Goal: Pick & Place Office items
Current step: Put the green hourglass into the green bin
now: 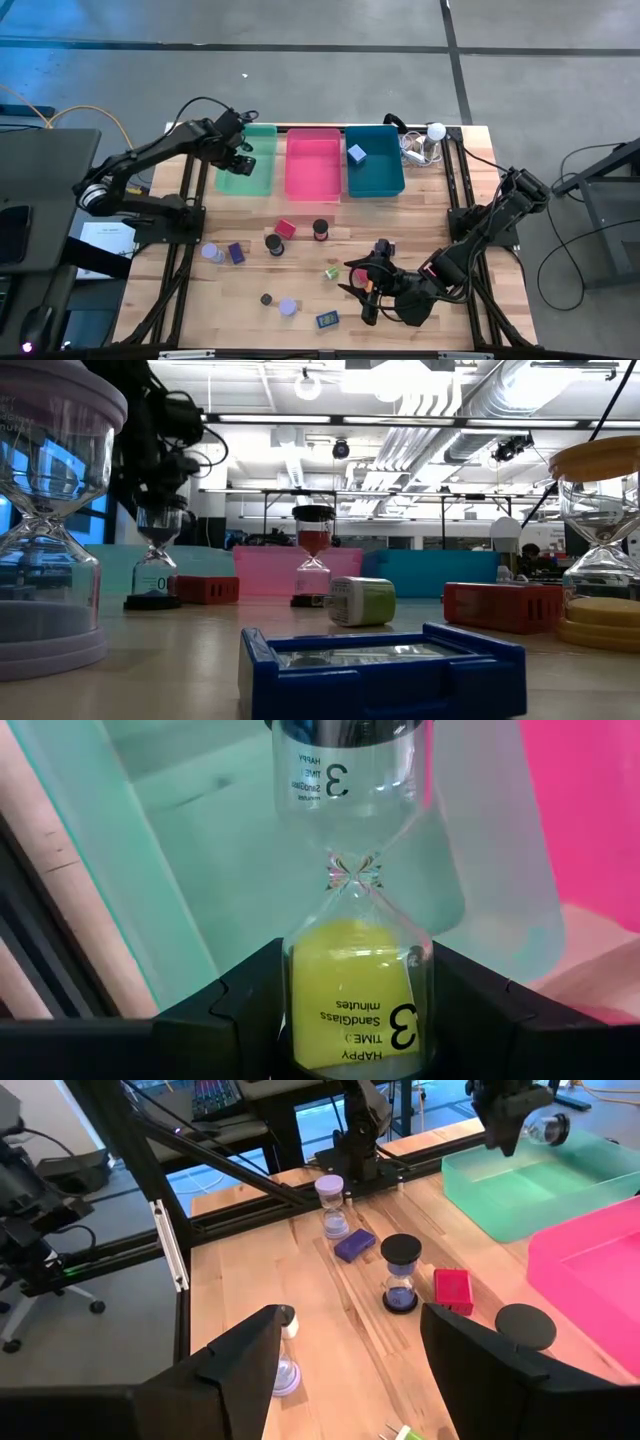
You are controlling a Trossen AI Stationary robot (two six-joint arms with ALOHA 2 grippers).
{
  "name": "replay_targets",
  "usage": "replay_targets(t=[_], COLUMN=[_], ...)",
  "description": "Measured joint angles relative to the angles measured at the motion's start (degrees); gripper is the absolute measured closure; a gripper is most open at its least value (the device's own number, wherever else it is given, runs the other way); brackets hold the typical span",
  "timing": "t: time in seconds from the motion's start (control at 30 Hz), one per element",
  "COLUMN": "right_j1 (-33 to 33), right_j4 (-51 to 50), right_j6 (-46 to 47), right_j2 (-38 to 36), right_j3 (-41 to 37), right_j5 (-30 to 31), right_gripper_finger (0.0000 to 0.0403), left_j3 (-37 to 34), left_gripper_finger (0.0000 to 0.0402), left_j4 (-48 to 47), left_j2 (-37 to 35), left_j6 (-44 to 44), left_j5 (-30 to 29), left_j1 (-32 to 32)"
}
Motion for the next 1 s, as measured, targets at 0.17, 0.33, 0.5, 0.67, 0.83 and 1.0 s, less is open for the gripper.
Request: replay_targets(t=[0.17,0.33,0.5,0.67,0.83,1.0], right_j1=[0.0,0.0,-0.4,-0.8,-0.8,-0.8], right_j4=[0.0,-0.1,-0.1,-0.1,-0.1,-0.7], right_j6=[0.0,0.0,0.0,0.0,-0.7,-1.6], right_j2=[0.0,0.0,0.0,0.0,0.0,0.0], right_j3=[0.0,0.0,0.0,0.0,0.0,0.0], right_j5=[0.0,0.0,0.1,0.1,0.1,0.1], right_gripper_finger=[0.0172,0.0172,0.0172,0.0172,0.0172,0.0172], left_j3=[4.0,13.9,21.6,23.0,23.0,23.0], left_gripper_finger=[0.0202,0.0203,0.0203,0.0203,0.0203,0.0203], left_j4=[-5.9,-19.2,-28.1,-29.3,-29.4,-29.4], left_j2=[1.2,1.9,3.1,5.2,10.1,16.7], left_j6=[4.2,8.8,14.6,25.0,36.0,47.4], left_j5=[-2.5,-13.7,-24.2,-35.2,-53.5,-72.5], left_j1=[0.8,-1.1,-6.2,-13.0,-19.0,-22.3])
